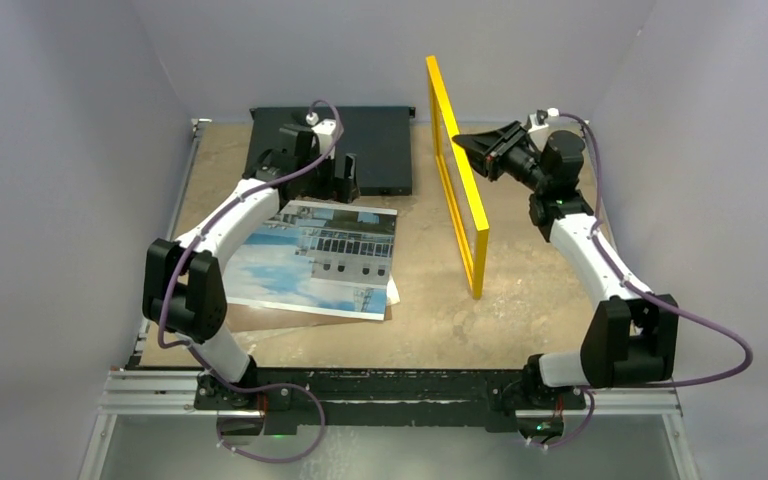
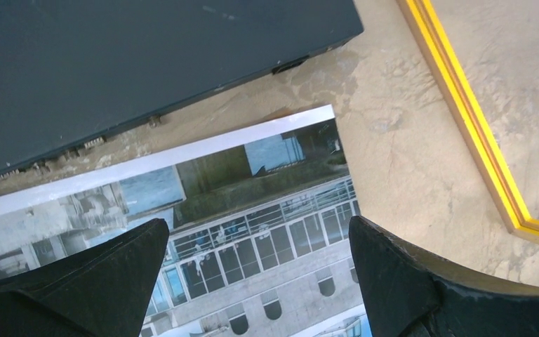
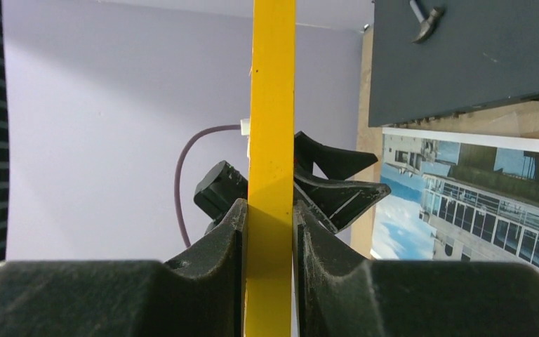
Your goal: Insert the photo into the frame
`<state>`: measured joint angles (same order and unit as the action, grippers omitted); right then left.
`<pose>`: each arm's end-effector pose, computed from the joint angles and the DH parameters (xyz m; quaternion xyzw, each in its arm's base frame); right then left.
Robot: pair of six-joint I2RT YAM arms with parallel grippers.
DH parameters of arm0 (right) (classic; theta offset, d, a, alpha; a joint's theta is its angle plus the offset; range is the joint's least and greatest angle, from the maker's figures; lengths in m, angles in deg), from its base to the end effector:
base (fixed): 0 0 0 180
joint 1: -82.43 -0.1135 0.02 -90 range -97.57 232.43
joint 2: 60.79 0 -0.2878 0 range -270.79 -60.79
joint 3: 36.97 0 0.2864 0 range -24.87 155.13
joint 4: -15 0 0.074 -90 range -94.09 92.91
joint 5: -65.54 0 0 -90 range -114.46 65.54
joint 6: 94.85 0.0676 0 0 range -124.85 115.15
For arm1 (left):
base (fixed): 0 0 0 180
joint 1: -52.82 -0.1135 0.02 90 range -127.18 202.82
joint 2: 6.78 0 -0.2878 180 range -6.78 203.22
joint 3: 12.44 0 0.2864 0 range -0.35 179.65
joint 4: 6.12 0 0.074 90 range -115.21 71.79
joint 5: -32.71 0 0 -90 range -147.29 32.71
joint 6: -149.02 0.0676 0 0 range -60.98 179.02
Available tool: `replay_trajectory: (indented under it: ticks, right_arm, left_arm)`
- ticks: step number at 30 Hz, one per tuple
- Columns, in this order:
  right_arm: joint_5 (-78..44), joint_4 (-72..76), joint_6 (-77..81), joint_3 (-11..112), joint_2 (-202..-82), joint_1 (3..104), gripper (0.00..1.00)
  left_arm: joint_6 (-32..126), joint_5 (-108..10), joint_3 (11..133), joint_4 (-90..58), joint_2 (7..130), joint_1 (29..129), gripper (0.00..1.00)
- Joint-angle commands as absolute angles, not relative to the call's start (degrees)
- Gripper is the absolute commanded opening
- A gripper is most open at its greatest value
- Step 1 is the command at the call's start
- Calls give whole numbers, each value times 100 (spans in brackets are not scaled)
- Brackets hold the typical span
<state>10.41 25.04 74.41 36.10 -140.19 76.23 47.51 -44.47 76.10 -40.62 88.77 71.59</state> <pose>0.3745 0.0796 0.3732 0.2127 0.6544 0.6228 0.3723 0.4088 -0.1548 0.2723 0.1031 0.9014 -0.2048 0.3673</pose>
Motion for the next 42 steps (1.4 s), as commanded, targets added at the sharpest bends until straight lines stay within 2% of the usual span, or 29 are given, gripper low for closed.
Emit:
replay_trajectory:
  ticks: [1,5,11,17,24,29,34,42]
  right_arm:
    - [1412,2611,7458,3349,-13929,7935,12]
    - [1514,2343,7281,3419,-13888,8226,29]
    - [1585,1733,6798,3578,-13826,8752,38]
    - [1741,1576,6522,3284,-13688,9267,38]
    - [1616,714,5581,3566,-13672,9780,58]
    - [1153,-92,4862,4065,-13643,9928,65]
    - [830,-723,4307,4426,-13654,9997,66]
    - [953,-702,4288,4423,-13537,10070,66]
  left_arm:
    - [4599,-4437,8054,-4077,8696,7283,99]
    - [4576,-4446,8153,-4107,8705,7304,99]
    - [4553,-4480,8148,-4071,8606,7313,99]
    - [4531,-4463,8157,-4053,8590,7332,99]
    - [4574,-4498,8135,-4036,8621,7356,99]
    - [4583,-4508,7991,-3892,8586,7365,99]
    - [4592,-4498,7969,-3857,8677,7382,99]
    - [4656,-4516,7846,-3798,8609,7391,99]
